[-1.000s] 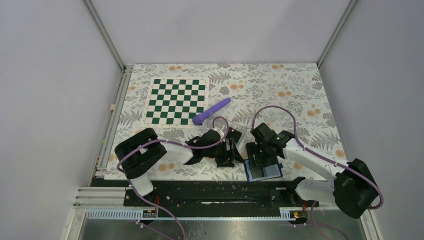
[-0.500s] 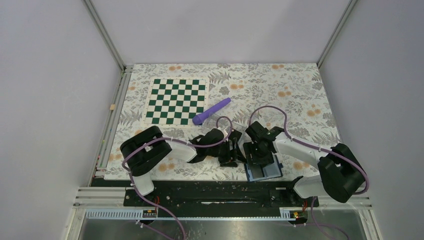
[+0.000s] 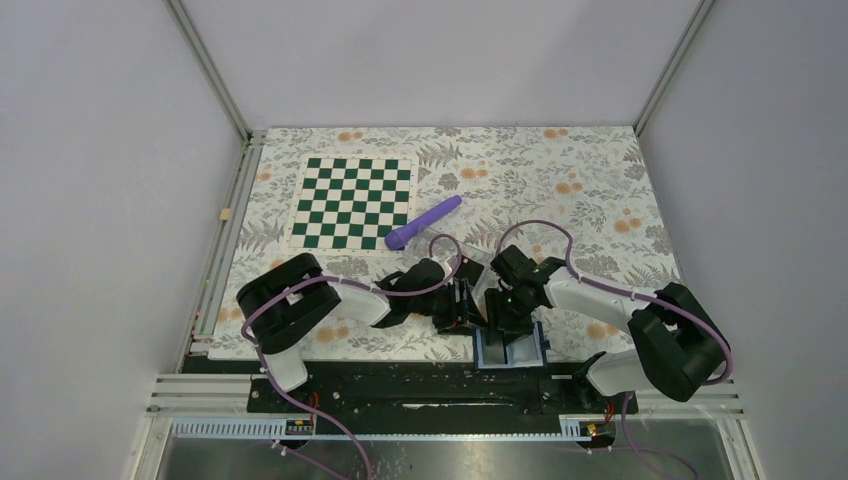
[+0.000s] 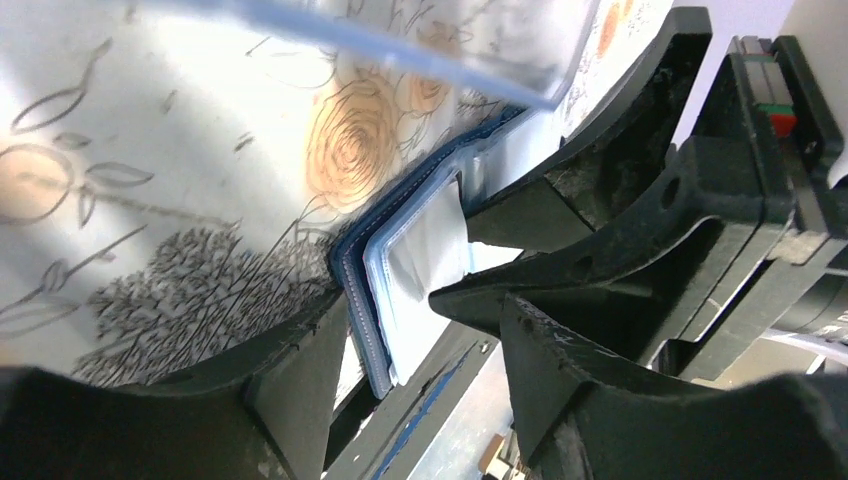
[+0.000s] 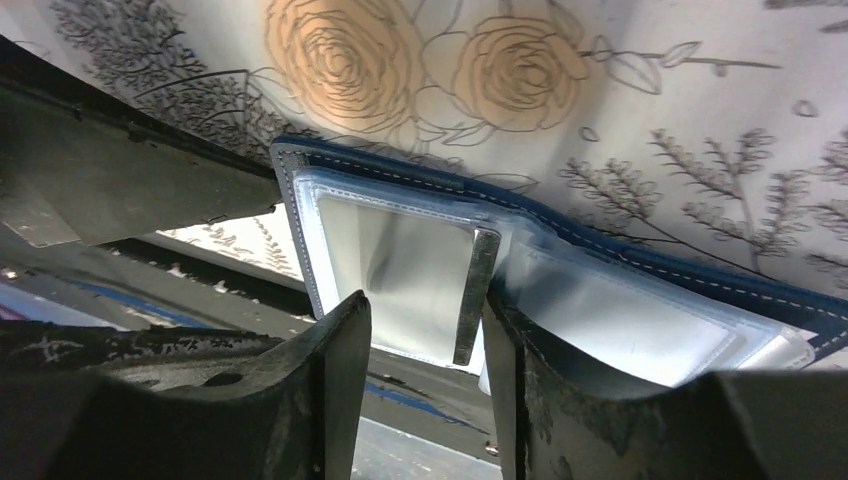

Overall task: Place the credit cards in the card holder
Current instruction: Insert the credit card into the card holder.

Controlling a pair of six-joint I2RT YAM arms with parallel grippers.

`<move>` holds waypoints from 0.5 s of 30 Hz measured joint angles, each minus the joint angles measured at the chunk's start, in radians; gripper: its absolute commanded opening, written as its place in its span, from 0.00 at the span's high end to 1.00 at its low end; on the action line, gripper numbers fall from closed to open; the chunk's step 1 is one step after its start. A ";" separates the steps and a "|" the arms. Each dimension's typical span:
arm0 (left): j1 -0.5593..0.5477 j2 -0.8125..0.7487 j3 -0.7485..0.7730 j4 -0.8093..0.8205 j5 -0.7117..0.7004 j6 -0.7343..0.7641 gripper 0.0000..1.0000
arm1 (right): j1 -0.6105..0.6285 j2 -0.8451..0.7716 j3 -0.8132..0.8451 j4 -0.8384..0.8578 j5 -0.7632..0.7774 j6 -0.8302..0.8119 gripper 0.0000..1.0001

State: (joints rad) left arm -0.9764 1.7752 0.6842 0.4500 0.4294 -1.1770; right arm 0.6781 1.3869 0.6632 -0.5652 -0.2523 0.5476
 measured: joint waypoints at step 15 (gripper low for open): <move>0.000 -0.121 -0.037 -0.140 -0.059 0.060 0.42 | 0.000 0.021 -0.013 0.092 -0.116 0.069 0.39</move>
State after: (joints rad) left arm -0.9768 1.6543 0.6476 0.3099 0.3706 -1.1175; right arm 0.6781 1.4075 0.6498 -0.4736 -0.3687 0.6167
